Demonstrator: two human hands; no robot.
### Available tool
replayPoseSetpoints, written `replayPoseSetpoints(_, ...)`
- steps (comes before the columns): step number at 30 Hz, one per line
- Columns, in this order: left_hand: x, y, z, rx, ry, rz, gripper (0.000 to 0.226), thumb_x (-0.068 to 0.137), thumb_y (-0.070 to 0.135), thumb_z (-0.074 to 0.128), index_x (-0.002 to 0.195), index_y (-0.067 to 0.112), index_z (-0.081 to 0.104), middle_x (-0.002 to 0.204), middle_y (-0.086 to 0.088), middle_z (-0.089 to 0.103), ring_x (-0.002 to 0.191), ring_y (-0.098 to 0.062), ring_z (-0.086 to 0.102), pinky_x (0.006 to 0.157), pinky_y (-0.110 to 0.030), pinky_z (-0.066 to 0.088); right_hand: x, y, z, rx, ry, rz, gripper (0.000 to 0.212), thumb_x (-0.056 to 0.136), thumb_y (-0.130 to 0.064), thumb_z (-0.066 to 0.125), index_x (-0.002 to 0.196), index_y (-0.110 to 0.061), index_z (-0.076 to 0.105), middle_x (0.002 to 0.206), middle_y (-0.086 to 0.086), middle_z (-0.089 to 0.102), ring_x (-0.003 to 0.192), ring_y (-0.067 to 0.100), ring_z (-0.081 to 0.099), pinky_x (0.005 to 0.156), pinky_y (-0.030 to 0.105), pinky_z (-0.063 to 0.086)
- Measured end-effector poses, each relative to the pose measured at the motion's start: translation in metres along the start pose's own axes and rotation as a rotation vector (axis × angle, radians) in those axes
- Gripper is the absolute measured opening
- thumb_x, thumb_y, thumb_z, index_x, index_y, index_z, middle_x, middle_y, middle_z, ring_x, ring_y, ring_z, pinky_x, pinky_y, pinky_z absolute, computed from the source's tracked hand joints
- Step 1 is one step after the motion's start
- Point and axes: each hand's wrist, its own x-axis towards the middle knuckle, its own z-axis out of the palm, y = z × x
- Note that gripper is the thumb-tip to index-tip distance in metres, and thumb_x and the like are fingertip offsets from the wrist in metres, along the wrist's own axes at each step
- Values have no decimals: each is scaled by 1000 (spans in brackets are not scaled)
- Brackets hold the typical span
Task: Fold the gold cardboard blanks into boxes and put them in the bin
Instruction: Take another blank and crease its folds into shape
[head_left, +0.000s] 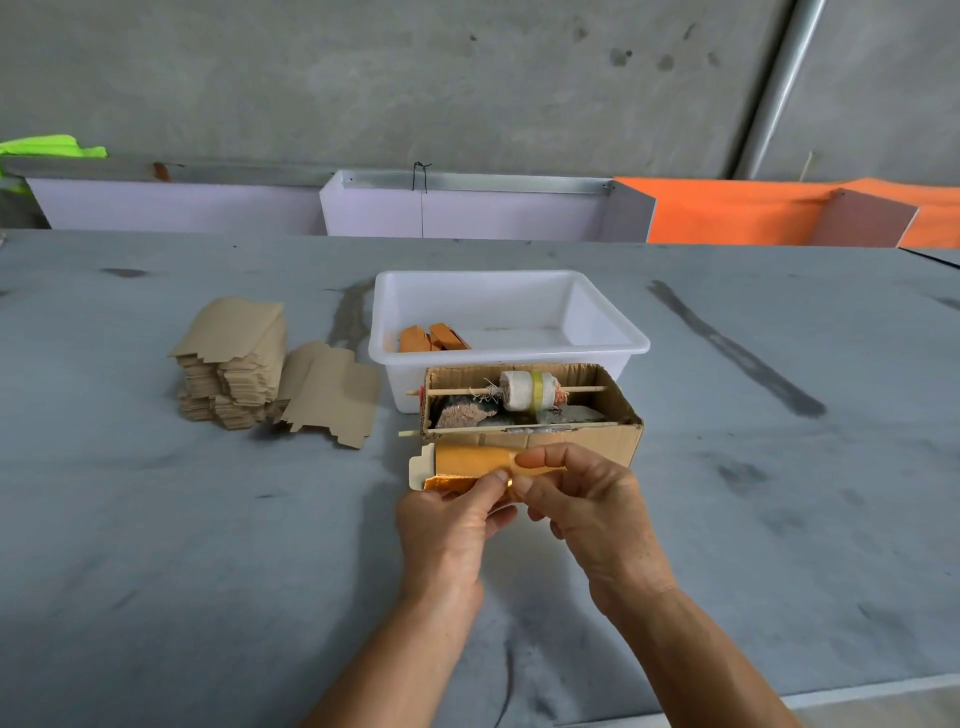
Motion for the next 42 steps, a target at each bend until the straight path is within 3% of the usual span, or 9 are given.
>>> replayPoseSetpoints(6, -1, 1, 1, 10, 2, 15, 13, 76, -12, 67, 74, 1, 69, 64, -11, 69, 58, -26, 65, 60, -34, 59, 0, 0, 0, -54, -1, 32, 14, 78, 4, 70, 83, -10, 70, 50, -6, 61, 46, 0, 51, 44, 10, 38)
replayPoseSetpoints(15, -2, 1, -2, -3, -20, 11, 14, 76, -11, 67, 71, 2, 67, 60, -8, 69, 53, -19, 66, 54, -28, 58, 1, 0, 0, -138, 5, 88, 16, 78, -2, 73, 89, -13, 72, 52, -5, 62, 47, 1, 51, 44, 9, 38)
replayPoseSetpoints(24, -4, 5, -3, -81, -47, -30, 18, 79, -10, 64, 72, 6, 67, 62, -7, 69, 54, -16, 67, 47, -22, 53, 2, -11, -1, -122, -50, 186, 24, 76, 6, 71, 92, -13, 73, 53, -4, 64, 43, 0, 52, 41, 9, 38)
replayPoseSetpoints(42, 1, -1, -9, -129, -79, -126, 8, 78, -5, 66, 76, 3, 69, 69, -12, 71, 62, -20, 70, 54, -27, 56, 1, -16, 2, -151, -15, 243, 25, 75, 3, 74, 88, -18, 72, 53, -5, 64, 42, -2, 53, 40, 9, 38)
